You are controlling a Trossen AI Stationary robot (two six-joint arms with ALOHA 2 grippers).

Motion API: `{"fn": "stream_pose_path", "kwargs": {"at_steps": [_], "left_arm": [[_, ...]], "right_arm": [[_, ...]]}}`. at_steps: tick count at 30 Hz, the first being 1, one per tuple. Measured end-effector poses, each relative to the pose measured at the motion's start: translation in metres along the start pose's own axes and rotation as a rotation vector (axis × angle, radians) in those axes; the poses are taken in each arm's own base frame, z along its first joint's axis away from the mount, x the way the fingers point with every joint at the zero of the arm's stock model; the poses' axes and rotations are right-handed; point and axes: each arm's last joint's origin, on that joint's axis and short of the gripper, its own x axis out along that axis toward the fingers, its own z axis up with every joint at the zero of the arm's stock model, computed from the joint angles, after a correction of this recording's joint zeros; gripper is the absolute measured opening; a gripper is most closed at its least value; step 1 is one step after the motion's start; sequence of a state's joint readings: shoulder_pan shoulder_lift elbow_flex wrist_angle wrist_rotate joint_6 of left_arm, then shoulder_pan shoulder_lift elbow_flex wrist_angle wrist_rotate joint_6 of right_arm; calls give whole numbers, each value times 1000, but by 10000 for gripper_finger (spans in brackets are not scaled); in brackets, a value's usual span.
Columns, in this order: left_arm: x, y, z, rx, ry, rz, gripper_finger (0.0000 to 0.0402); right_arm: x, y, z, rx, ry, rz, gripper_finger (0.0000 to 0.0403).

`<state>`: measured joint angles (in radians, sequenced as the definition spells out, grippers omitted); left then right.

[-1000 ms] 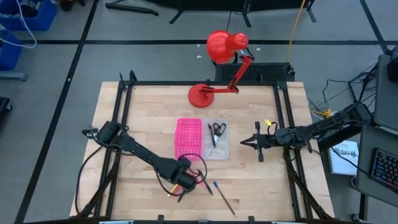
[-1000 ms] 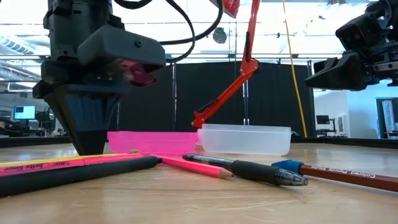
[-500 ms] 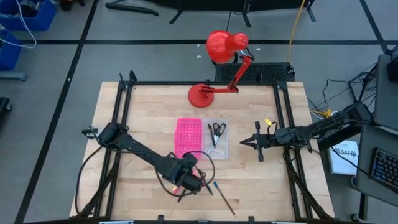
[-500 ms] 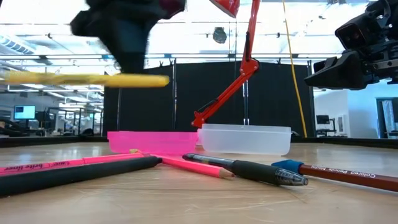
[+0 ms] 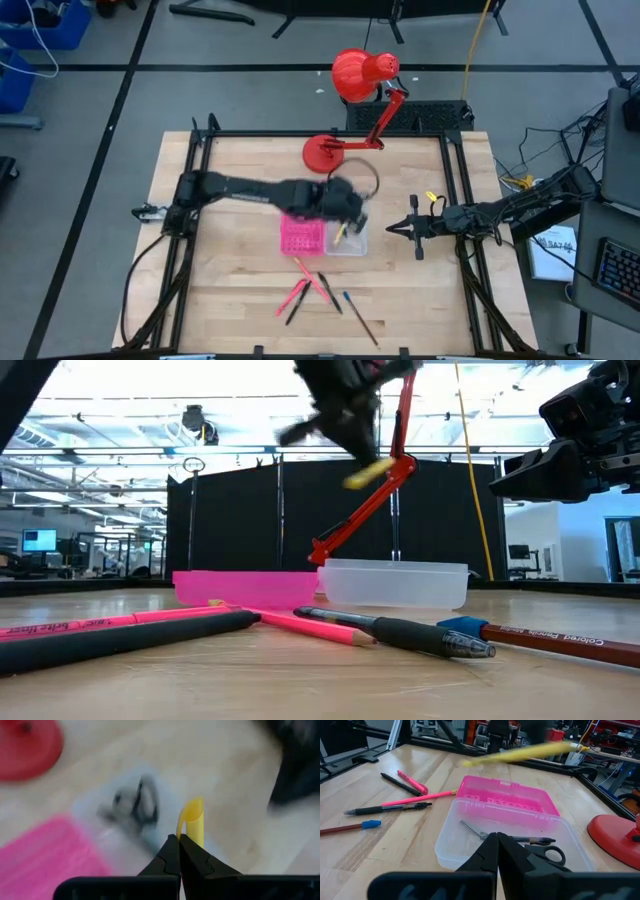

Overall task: Pick & place school supplies into a supply box
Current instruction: Put the yellow pen into the pink supply box

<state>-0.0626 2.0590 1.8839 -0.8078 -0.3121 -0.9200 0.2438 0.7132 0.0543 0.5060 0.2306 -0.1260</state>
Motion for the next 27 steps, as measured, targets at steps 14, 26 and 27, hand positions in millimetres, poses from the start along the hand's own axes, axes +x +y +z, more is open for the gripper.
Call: {"fn": "stream_pose_path", "kwargs": {"at_steps": [14,26,27], "left_arm": [[103,31,-7,-194,176,55,0],[100,24,-16,-196,227,23,72],[100,24,-16,-195,224,26,82]], "right_arm": [[0,0,-2,2,17,3,0],[0,0,-1,3,10,1,0],[0,0,-1,3,10,2,0]]}}
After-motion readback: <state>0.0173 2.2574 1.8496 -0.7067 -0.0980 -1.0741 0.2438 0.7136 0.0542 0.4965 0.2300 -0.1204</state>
